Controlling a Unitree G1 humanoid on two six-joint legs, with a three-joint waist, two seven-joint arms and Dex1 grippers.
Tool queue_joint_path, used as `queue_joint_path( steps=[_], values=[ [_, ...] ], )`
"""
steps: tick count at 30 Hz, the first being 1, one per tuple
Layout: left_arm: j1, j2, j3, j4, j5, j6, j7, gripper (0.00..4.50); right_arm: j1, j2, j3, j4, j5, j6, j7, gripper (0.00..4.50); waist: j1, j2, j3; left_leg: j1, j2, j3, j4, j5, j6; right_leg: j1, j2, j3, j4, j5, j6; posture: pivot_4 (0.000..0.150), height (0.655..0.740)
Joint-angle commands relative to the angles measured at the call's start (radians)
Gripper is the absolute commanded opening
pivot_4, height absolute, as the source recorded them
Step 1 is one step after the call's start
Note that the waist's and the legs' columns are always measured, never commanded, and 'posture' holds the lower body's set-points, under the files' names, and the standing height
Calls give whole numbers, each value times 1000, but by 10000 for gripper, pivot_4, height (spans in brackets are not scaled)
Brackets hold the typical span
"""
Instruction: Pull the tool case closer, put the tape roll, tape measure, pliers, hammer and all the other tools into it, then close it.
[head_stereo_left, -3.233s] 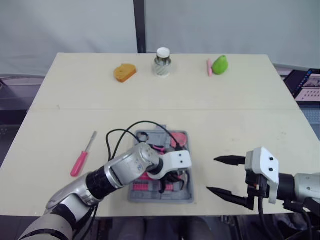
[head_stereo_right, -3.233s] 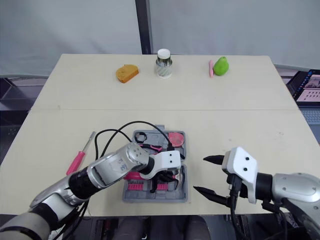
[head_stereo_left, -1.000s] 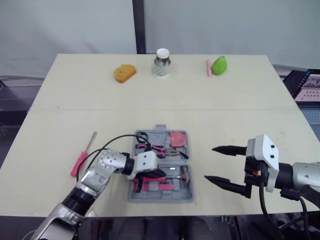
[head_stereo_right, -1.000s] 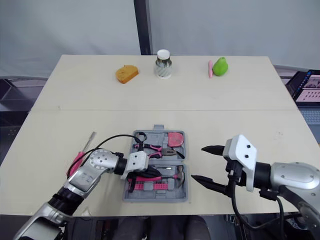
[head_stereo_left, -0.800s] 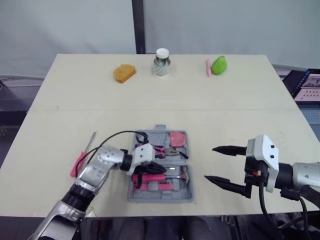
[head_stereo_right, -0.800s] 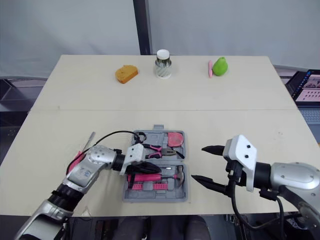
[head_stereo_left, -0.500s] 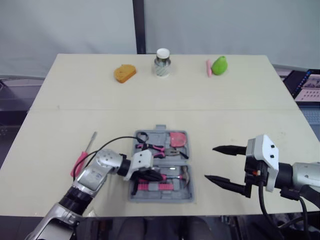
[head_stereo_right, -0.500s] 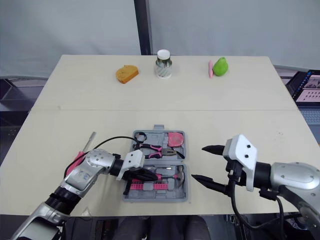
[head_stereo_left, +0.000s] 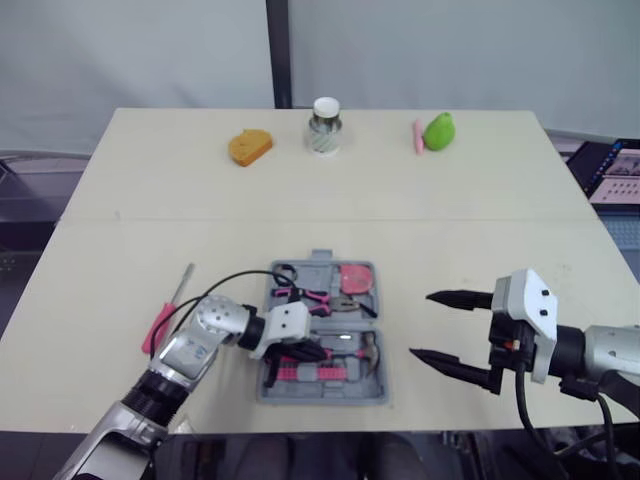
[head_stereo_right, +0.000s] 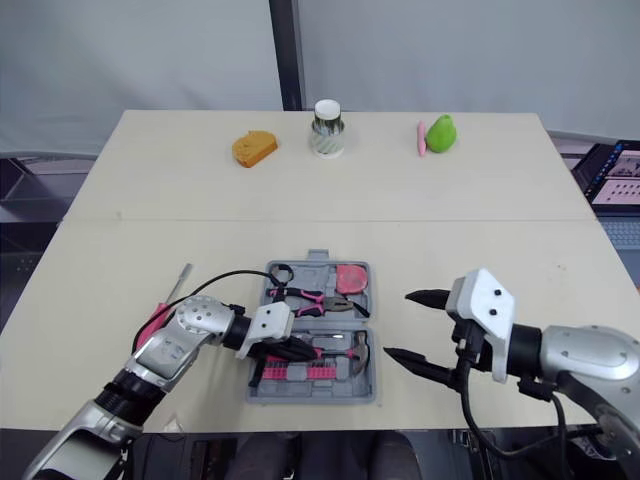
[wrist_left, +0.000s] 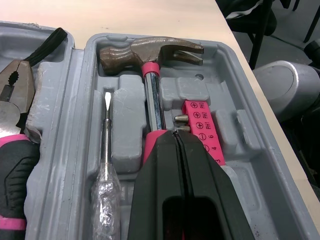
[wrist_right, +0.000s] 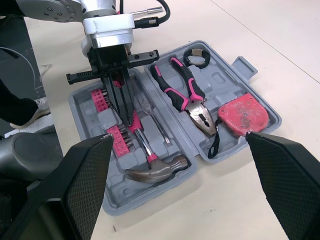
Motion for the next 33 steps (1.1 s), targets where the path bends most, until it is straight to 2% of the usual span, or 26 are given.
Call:
queue_joint_path(
  steps=[1, 7, 23, 33],
  values=[
    [6, -9, -14, 33, 33, 17, 26, 320, 4, 8, -11, -32, 0, -19, -10, 45000, 0, 0, 0, 0, 0, 0, 0, 0, 0, 0, 0, 0, 0, 0, 0, 1500, 7400],
    [-1, -36, 7, 18, -10, 63, 11, 320, 4, 11, -17, -28, -2, -20, -11, 45000, -1, 0, 0, 0, 0, 0, 0, 0, 0, 0, 0, 0, 0, 0, 0, 1500, 7400],
    [17, 10, -88, 74, 118, 47, 31, 320, 19, 6, -37, -38, 4, -12, -13, 45000, -1, 0, -5, 2, 0, 0, 0, 0, 0, 1, 0, 0, 0, 0, 0, 1500, 7400],
    [18, 2, -107, 119, 126, 50, 60, 320, 15, 0, -40, -37, 8, -7, -10, 45000, 0, 1, -11, 3, 0, -1, 0, 0, 0, 3, 0, 0, 0, 0, 0, 1500, 7400]
  ],
)
